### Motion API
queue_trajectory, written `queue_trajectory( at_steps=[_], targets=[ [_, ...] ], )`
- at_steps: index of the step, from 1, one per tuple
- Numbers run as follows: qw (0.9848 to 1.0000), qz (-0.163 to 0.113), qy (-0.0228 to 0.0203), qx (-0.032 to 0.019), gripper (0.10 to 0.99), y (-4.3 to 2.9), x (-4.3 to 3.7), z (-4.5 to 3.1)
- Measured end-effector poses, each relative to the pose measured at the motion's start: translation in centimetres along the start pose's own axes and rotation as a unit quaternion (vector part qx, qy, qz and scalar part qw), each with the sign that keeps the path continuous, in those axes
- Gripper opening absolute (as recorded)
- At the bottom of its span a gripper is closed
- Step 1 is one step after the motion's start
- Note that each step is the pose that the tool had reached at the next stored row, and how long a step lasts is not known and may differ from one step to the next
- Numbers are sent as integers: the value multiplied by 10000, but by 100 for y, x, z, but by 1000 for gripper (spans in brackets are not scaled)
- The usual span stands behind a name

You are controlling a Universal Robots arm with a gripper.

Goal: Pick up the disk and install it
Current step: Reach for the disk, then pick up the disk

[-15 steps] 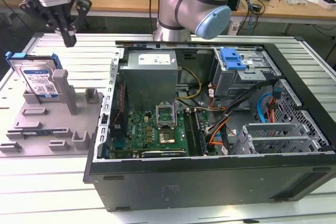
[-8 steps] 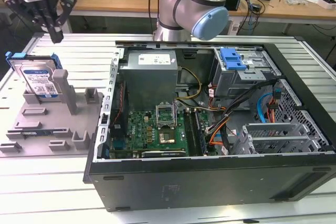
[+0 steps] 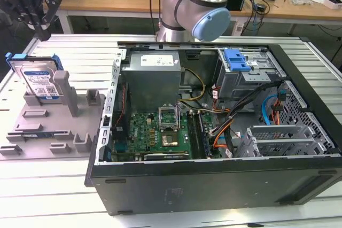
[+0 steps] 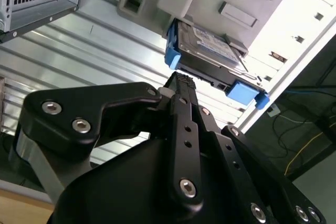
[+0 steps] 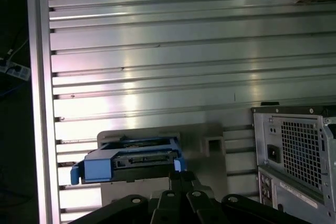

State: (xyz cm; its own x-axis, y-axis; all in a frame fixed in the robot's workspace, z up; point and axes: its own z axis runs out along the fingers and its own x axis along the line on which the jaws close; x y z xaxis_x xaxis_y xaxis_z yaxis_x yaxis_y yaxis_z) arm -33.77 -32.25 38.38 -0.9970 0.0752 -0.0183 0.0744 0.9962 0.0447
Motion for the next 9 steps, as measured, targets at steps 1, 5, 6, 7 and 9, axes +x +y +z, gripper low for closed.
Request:
queue_trajectory(
  at_steps=[1, 5, 6, 7, 9],
  targets=[
    [10000, 0, 2, 0, 106, 0, 0, 0],
    [10000, 0, 4, 0, 106, 0, 0, 0],
    [10000, 0, 4, 0, 106, 0, 0, 0],
    [10000, 0, 4, 0, 106, 0, 0, 0],
    [10000, 1, 5, 0, 106, 0, 1, 0]
  ],
)
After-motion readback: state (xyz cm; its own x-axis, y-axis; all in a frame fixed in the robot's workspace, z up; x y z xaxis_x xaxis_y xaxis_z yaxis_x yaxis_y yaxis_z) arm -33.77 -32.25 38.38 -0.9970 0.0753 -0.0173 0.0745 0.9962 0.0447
